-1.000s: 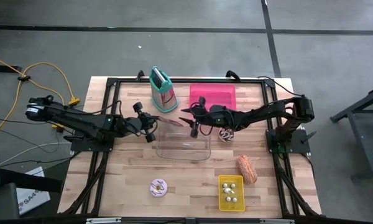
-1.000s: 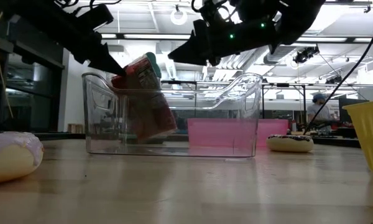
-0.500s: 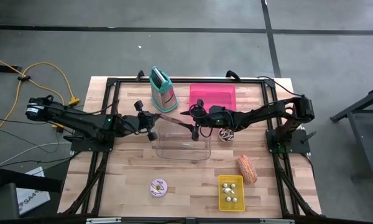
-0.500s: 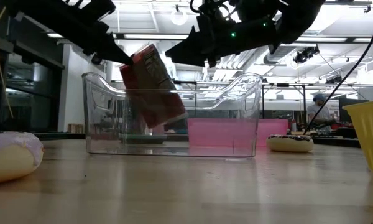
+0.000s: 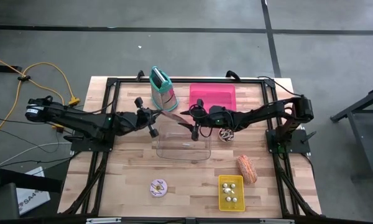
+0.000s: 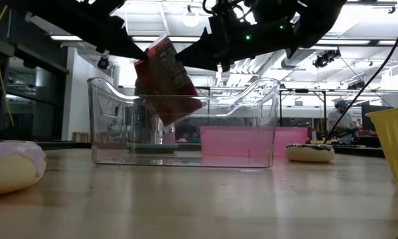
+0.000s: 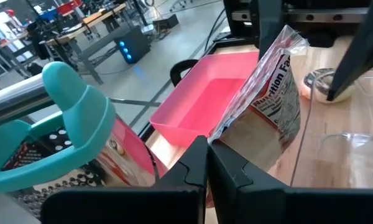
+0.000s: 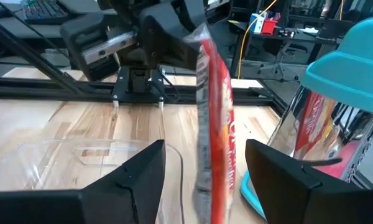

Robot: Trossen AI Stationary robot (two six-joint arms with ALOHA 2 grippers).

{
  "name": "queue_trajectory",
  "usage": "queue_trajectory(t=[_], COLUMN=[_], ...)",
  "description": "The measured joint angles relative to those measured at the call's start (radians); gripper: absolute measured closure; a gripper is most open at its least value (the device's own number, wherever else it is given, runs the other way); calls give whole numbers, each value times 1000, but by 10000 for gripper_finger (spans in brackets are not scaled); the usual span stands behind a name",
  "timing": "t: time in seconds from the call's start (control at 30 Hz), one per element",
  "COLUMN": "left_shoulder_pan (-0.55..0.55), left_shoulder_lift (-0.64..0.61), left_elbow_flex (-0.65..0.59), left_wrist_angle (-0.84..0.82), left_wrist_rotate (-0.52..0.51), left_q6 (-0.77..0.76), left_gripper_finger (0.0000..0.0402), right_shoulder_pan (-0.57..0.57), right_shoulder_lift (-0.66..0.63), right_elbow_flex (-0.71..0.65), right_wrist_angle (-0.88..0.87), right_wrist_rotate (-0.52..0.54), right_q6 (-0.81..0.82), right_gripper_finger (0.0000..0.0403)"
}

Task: Pick & Place Food Item
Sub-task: Put the red popcorn bag into the pink bin

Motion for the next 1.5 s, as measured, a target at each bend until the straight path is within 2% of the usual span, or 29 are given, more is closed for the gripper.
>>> queue_trajectory(t=[0.23,0.4,0.53,0.73,0.9,1.07,1.5], left_shoulder_pan=[1,-1,-2,-2,-2,-2,-2], left_shoulder_lift=[0,0,0,0,0,0,0], left_elbow_flex=[0,0,0,0,0,0,0], left_wrist_angle=[1,10,11,15,12,9,7], left_wrist_rotate=[1,1,1,1,1,1,1], left_q6=[0,8,10,24,24,24,18], left_gripper_finger=[401,401,401,401,401,401,401], right_shoulder_pan=[-1,-1,-1,-1,-1,5,12], right_shoulder_lift=[54,140,193,199,188,189,189], right_elbow_flex=[5,89,159,196,197,196,196], right_wrist_angle=[53,53,20,-72,-90,-99,-107], right_wrist_rotate=[5,6,60,88,92,141,135], right_q6=[-13,-33,-88,-101,-98,-98,-98], right_gripper_finger=[192,192,192,192,192,194,289])
